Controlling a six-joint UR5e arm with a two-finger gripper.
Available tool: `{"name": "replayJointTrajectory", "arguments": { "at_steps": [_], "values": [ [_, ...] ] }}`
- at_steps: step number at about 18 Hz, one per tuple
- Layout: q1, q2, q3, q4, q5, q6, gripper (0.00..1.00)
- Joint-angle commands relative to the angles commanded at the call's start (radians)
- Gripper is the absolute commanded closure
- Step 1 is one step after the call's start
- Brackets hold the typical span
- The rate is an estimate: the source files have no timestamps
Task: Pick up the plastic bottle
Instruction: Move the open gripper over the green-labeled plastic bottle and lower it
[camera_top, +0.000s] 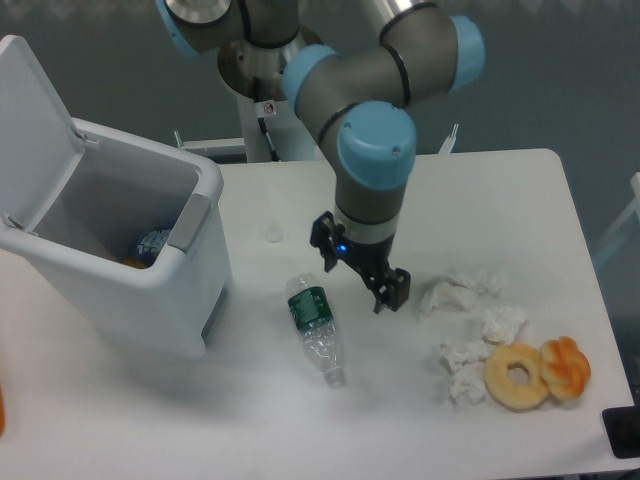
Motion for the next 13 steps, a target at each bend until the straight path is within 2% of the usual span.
{"name": "replayJointTrajectory", "arguments": {
  "at_steps": [8,13],
  "values": [
    [0.002,-0.003,-0.014,-0.003,0.000,-0.017,0.00],
    [-0.005,-0.002,-0.035,0.002,-0.006,-0.201,0.00]
  ]
}}
